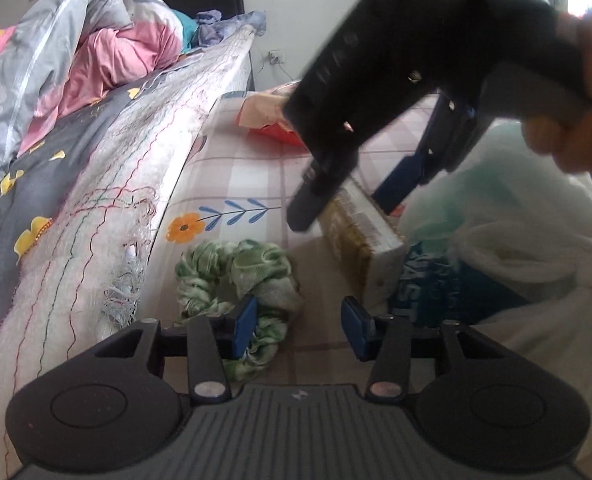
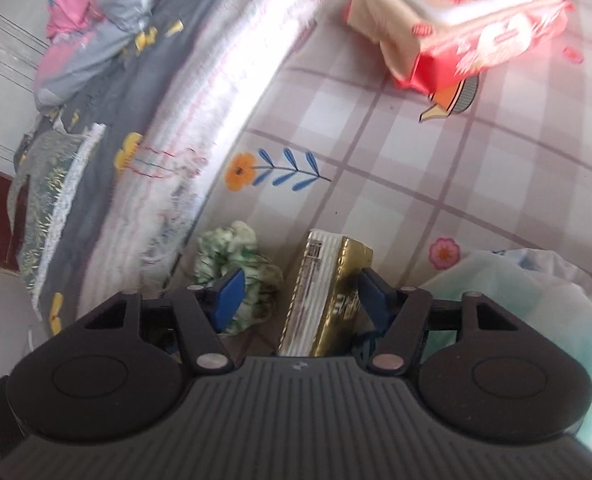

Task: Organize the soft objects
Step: 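Grasp the gold box with the right tool while the left tool grasps the green scrunchie, then carry the gold box with the right tool while the left tool carries the scrunchie to the box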

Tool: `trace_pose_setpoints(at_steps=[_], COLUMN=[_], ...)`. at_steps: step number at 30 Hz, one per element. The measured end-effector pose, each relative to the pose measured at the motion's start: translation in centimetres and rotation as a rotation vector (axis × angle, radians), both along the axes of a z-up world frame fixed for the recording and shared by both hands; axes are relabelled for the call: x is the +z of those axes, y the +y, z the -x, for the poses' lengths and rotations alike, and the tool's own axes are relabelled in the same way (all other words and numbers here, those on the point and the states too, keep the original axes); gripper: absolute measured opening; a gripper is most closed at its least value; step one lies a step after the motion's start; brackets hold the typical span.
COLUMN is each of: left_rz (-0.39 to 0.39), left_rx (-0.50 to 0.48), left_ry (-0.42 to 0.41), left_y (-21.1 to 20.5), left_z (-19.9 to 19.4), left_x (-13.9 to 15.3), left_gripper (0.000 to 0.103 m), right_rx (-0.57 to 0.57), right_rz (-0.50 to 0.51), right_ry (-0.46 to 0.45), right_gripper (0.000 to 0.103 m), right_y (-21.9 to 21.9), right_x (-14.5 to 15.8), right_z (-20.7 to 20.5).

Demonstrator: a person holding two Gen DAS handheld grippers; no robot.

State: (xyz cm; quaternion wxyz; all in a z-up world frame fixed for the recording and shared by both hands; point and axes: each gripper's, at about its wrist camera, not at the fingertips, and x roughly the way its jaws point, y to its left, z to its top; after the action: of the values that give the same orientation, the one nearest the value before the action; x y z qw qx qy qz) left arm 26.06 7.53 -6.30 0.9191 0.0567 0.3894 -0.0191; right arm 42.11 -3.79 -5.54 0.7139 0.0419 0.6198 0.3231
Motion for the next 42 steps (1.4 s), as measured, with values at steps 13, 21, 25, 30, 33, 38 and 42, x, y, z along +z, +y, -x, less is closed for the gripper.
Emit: trace_pose_setpoints(at_steps=[13,21,25,30,33,38,42], left_rz=[0.075,0.187,0.307,0.412,0.446,0.502,0.486], left_rx=[0.091,0.04,-0.056,-0.189,-0.273,-0.382,-0.428], left_ry=[-0.012,-0.108,-0.177,-0.19,-0.199,-0.183,-0.162], left_y=[2.2,1.5,0.2,-3.5,-6.5,-11.0,-14.2], left_z=[0.8,5.0,8.0,9.7,10.4,11.0,11.2], left_x=[1.8,7.3,10.5,13.2,14.4,14.9,14.7], left_gripper=[0.009,0.008,0.008,0.008,0.008,0.008,0.008], right_rx=[-0.083,-0.15,-0.231,-0.36,-0.412,-0.439,-0.381], right_rz=[-0.168,-0.316,-0.318,-0.244,-0.145,0.039,0.195], right_ry=[-0.024,-0.141,-0.208,-0.279,-0.297,-0.277,-0.232], right_gripper=[0.029,0.029,0.029,0.03,0.03,0.03,0.032], right_y=[-3.5,-12.8,-20.2,-29.8,-34.5,-39.5,-39.9], right_x=[3.3,11.0,13.5,14.7,14.5,11.8,8.1], right_z=[1.2,6.8,12.1,18.7,22.0,25.6,26.1])
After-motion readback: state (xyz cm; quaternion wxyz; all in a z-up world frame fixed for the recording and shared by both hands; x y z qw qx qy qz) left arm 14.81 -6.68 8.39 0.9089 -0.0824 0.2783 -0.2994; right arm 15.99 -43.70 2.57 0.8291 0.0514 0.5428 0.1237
